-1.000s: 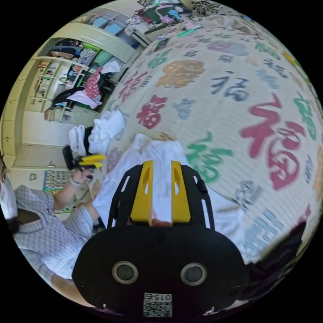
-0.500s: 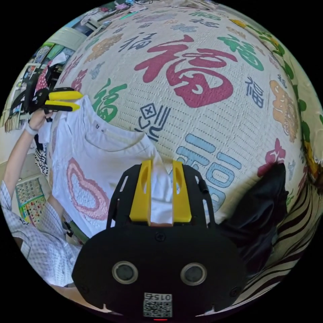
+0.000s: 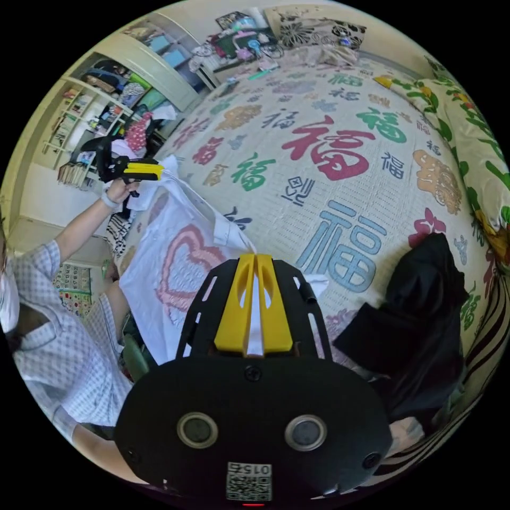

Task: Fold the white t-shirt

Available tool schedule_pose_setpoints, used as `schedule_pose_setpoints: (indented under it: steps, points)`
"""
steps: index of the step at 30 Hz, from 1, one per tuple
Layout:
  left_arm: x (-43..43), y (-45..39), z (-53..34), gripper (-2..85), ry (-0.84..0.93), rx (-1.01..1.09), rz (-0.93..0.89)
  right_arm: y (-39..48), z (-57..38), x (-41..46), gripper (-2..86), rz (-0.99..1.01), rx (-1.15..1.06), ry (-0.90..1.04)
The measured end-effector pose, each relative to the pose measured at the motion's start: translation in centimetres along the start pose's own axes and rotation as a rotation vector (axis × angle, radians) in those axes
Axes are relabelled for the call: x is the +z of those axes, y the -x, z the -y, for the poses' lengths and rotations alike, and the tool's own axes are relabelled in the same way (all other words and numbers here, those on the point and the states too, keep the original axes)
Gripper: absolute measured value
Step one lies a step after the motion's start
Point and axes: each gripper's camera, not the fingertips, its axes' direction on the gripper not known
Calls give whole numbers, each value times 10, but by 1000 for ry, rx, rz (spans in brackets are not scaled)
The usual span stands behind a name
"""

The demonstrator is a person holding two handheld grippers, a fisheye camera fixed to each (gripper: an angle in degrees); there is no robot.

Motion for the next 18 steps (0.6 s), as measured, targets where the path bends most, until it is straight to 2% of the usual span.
schedule_pose_setpoints:
  steps: [7,11,18]
  points:
    - [-70,-130,-116,-7,-164,124,-42,102,-146,-65,-4,78,-122,-107]
    - [-80,-201,-186,-7,-123,189,-61,172,-253,-76,-5,129,-166,-116]
    - [-85,-296,-294,-5,-27,161,-78,266,-406,-57,-4,224,-85,-38]
